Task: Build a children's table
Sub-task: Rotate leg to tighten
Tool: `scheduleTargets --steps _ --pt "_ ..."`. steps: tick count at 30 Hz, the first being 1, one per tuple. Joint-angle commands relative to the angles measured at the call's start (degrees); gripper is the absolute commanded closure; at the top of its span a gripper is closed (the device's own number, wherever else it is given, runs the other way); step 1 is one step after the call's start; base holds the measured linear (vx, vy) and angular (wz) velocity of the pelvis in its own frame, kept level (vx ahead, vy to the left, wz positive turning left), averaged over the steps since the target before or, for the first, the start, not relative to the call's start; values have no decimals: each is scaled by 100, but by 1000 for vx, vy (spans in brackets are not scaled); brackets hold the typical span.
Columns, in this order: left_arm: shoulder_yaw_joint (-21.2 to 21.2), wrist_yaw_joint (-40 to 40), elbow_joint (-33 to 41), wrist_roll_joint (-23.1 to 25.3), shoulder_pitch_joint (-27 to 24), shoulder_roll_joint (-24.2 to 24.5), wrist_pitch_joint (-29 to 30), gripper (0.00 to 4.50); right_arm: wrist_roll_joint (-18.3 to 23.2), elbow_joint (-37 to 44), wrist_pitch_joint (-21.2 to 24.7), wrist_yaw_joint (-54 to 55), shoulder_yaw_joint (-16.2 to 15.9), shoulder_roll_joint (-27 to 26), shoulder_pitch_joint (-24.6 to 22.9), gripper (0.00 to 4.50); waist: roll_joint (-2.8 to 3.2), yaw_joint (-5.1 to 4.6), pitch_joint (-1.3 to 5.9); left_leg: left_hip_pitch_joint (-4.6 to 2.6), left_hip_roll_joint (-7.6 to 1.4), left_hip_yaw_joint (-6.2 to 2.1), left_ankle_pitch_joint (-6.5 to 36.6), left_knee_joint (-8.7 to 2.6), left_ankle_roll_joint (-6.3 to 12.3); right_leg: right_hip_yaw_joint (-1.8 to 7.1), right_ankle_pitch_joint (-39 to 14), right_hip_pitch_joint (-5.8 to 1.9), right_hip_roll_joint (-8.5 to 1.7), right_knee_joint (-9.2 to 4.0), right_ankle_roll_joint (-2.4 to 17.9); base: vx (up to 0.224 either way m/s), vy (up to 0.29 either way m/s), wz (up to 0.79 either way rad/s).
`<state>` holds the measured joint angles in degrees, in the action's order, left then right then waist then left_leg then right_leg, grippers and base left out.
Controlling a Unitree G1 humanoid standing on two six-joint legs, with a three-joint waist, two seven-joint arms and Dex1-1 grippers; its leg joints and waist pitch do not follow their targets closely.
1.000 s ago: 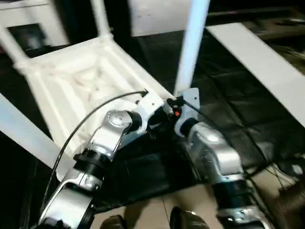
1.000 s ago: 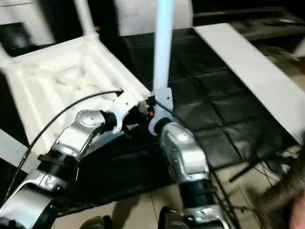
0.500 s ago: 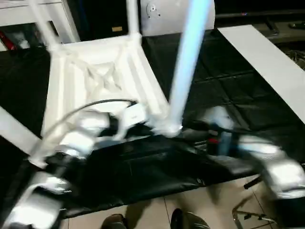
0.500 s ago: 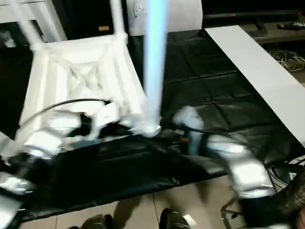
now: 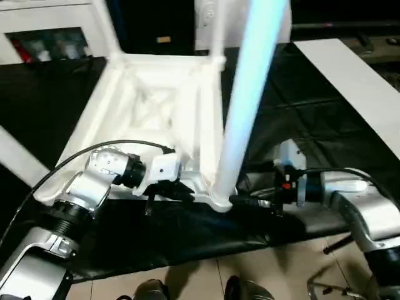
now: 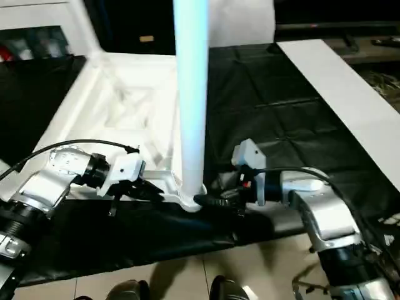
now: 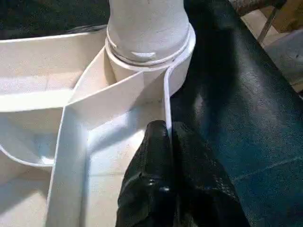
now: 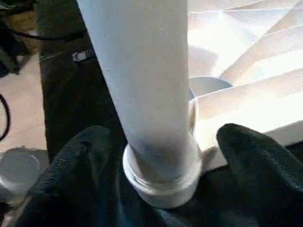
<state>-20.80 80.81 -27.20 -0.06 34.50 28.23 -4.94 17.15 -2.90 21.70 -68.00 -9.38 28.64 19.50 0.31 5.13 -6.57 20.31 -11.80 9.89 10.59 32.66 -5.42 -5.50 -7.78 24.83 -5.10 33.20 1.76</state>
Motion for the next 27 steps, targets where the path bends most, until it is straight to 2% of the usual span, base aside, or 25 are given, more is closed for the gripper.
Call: scheduleTargets --steps 1,4,5,8,10,11,15,16,19,21,24,27 --pt "-280 153 -104 222 8 -41 -108 450 -13 -97 -134 -97 -44 -22 112 76 -31 -25 484 0 -106 40 709 -294 561 297 -1419 -411 -274 -303 1211 0 0 0" --pt "-292 174 -110 204 9 -32 -120 450 -44 -331 -250 -152 -118 -103 266 87 -48 -21 484 7 -108 38 729 -296 537 295 -1444 -420 -275 -300 1209 0 0 0" --pt "-297 185 -108 198 7 -28 -117 450 -75 -439 -313 -182 -160 -129 338 111 -46 -22 491 12 -104 34 723 -293 529 290 -1453 -426 -281 -290 1212 0 0 0" --pt "-302 191 -134 185 13 -26 -146 450 -96 -687 -411 -250 -219 -176 489 122 -45 -15 492 12 -101 38 700 -289 502 294 -1542 -427 -282 -304 1152 0 0 0" --pt "-294 196 -151 174 15 -36 -148 450 -106 -766 -448 -296 -239 -183 534 144 -66 -24 494 27 -102 35 679 -289 511 293 -1497 -436 -278 -293 1158 0 0 0" --pt "-281 194 -162 160 13 -46 -140 450 -109 -821 -465 -349 -257 -188 573 160 -55 -17 505 20 -104 36 625 -282 532 294 -1395 -433 -277 -277 1188 0 0 0" --pt "-267 194 -171 141 -1 -56 -124 450 -74 -937 -483 -557 -321 -188 658 168 -63 -16 499 23 -109 38 670 -276 564 295 -1398 -427 -274 -276 1222 0 0 0" --pt "-268 194 -171 142 -2 -54 -124 450 -65 -938 -476 -577 -329 -183 659 199 -68 -14 506 22 -106 37 677 -273 557 294 -1439 -432 -275 -274 1207 0 0 0" --pt "-268 191 -171 144 -6 -47 -110 450 -8 -933 -423 -703 -381 -147 655 207 -72 -14 503 31 -97 35 688 -273 523 291 -1615 -435 -279 -293 1126 0 0 0" --pt "-243 160 -154 118 -15 -64 -38 450 51 -878 -346 -738 -382 -142 619 241 -67 -9 504 33 -97 33 681 -272 511 290 -1651 -433 -276 -296 1104 0 0 0" --pt "-187 79 -128 62 -21 -119 107 450 102 -817 -254 -753 -365 -158 568 246 -70 -9 507 30 -99 34 658 -269 519 290 -1560 -430 -268 -284 1134 0 0 0" --pt "-76 -225 8 -23 -32 -309 506 450 188 -613 -58 -490 -269 -295 397 255 -83 -3 510 15 -109 44 613 -265 555 298 -1438 -417 -265 -273 1217 0 0 0"
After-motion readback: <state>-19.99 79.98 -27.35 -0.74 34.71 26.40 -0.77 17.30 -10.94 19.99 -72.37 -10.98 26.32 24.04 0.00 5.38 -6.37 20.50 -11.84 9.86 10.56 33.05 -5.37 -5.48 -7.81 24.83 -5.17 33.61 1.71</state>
